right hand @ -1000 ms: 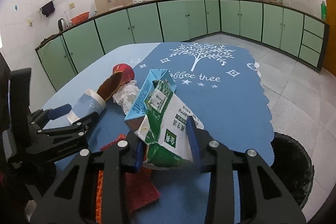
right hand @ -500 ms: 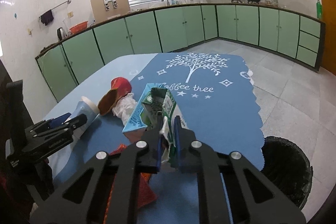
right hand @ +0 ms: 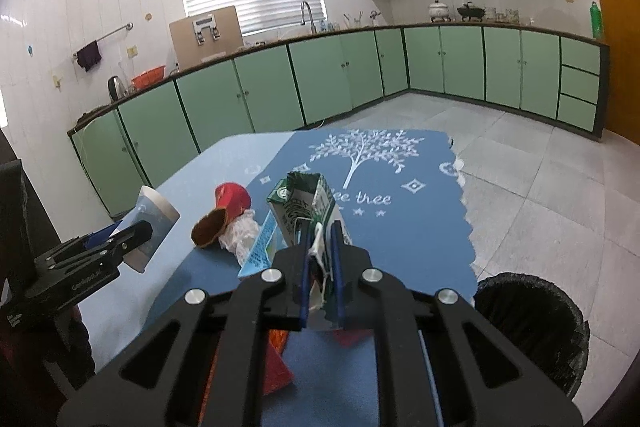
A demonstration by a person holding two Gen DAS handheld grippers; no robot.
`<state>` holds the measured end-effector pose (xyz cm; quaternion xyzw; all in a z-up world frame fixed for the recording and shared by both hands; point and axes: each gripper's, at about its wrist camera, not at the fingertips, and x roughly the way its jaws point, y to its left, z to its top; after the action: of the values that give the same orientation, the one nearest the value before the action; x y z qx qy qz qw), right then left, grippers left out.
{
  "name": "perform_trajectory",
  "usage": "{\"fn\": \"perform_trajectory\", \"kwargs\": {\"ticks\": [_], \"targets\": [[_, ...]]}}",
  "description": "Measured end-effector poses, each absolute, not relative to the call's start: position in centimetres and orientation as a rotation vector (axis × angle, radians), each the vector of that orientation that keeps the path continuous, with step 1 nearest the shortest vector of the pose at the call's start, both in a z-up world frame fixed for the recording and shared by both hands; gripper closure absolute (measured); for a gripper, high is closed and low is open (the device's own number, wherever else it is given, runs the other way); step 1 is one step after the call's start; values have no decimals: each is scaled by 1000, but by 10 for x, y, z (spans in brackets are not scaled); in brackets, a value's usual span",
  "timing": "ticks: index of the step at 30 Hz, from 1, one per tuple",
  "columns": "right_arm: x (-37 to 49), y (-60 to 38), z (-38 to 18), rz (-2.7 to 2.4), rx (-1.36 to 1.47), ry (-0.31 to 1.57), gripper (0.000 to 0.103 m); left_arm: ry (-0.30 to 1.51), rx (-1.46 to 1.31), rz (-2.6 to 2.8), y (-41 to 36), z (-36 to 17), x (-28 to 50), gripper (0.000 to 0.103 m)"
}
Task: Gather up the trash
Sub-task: 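Grasp the milk carton with the right tool while the left tool grasps the light-blue paper cup, then carry the paper cup and milk carton over the bin and release both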
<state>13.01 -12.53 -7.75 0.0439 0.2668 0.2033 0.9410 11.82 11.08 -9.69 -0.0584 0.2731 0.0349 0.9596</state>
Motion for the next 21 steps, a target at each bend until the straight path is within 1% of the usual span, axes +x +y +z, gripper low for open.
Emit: {"fn": "perform_trajectory", "kwargs": {"ticks": [9, 21], "targets": [[116, -151, -60, 377, 98, 498, 95, 518, -92, -11, 79, -77, 118, 54], [100, -215, -51, 227, 102, 475, 95, 470, -53, -176, 4, -60, 137, 54]]}}
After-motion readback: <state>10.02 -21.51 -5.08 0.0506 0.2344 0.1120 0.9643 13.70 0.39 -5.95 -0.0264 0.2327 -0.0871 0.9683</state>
